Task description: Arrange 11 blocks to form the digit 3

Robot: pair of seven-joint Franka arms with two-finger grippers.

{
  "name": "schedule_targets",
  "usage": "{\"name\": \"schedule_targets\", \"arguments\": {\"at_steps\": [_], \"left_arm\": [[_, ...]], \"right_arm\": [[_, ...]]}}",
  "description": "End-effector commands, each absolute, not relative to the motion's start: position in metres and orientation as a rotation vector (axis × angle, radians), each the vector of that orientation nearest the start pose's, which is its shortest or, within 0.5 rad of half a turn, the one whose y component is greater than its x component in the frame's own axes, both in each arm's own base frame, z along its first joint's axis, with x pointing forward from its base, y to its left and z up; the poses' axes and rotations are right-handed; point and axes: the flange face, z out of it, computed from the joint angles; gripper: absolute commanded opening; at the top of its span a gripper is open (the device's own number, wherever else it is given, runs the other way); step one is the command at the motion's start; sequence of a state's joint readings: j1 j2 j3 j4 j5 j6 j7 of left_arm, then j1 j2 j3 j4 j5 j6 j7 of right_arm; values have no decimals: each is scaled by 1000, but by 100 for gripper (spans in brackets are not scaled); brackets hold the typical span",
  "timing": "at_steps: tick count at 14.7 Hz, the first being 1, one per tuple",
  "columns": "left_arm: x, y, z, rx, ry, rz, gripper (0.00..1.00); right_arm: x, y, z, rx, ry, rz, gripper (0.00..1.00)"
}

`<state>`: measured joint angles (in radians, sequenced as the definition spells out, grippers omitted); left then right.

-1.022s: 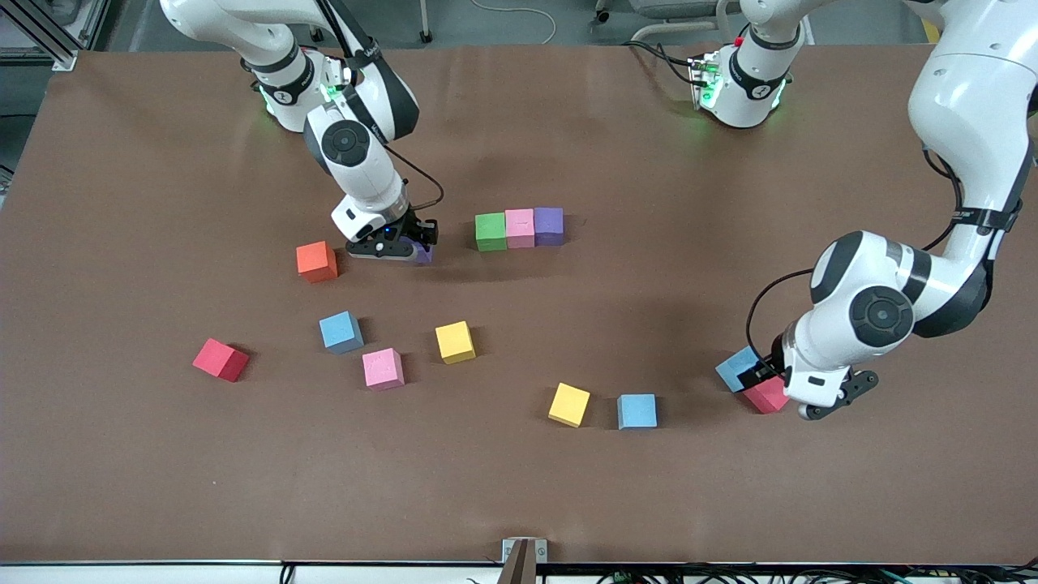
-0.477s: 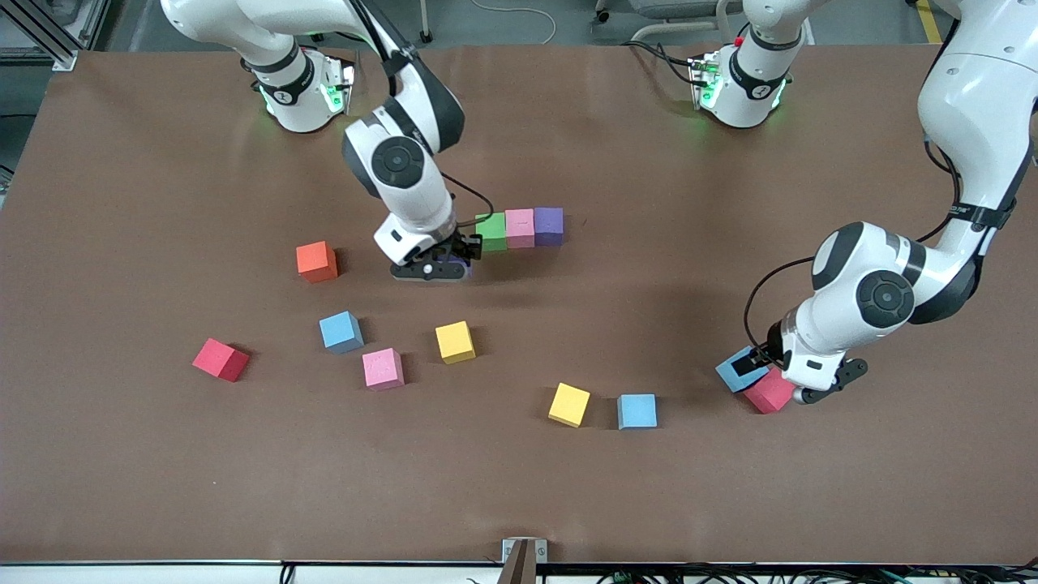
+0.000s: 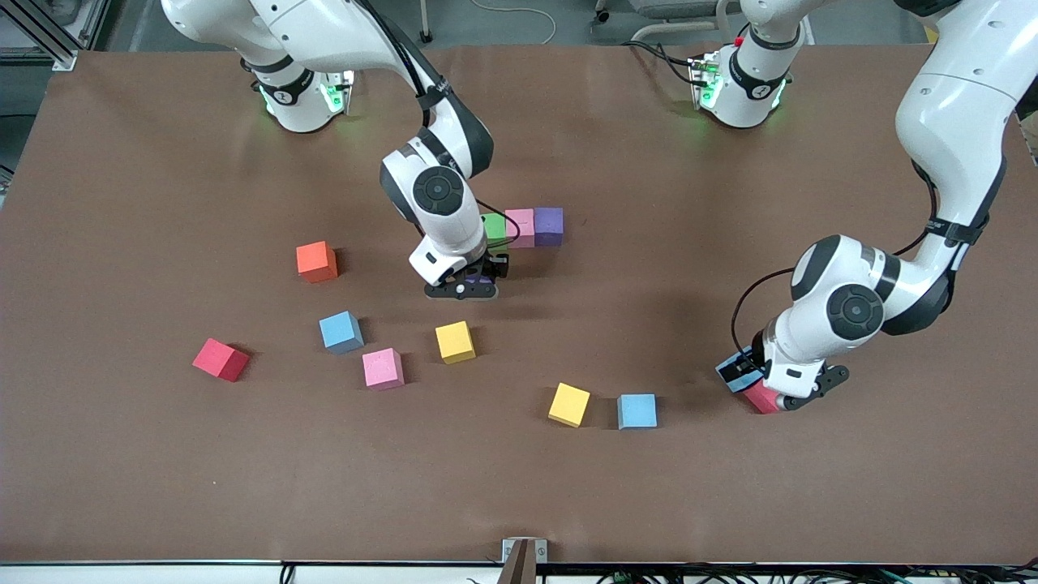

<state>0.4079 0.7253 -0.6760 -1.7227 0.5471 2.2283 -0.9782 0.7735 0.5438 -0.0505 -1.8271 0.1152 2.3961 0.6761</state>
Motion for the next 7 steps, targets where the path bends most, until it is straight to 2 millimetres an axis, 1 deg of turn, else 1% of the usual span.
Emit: {"name": "schedule_targets", "arguments": {"at_steps": [1, 3, 5, 7], "left_arm": [[665, -110, 232, -3037, -784, 13, 100], [666, -109, 228, -3038, -787, 21, 100], [668, -108, 224, -3043, -794, 29, 99], [670, -105, 217, -3043, -809, 44, 97]], "right_arm": [[479, 444, 226, -3078, 46, 18, 0], [473, 446, 221, -3083, 33, 25, 0], [465, 444, 212, -3095, 24, 43, 0], [457, 444, 206, -3101, 12, 49, 0]]}}
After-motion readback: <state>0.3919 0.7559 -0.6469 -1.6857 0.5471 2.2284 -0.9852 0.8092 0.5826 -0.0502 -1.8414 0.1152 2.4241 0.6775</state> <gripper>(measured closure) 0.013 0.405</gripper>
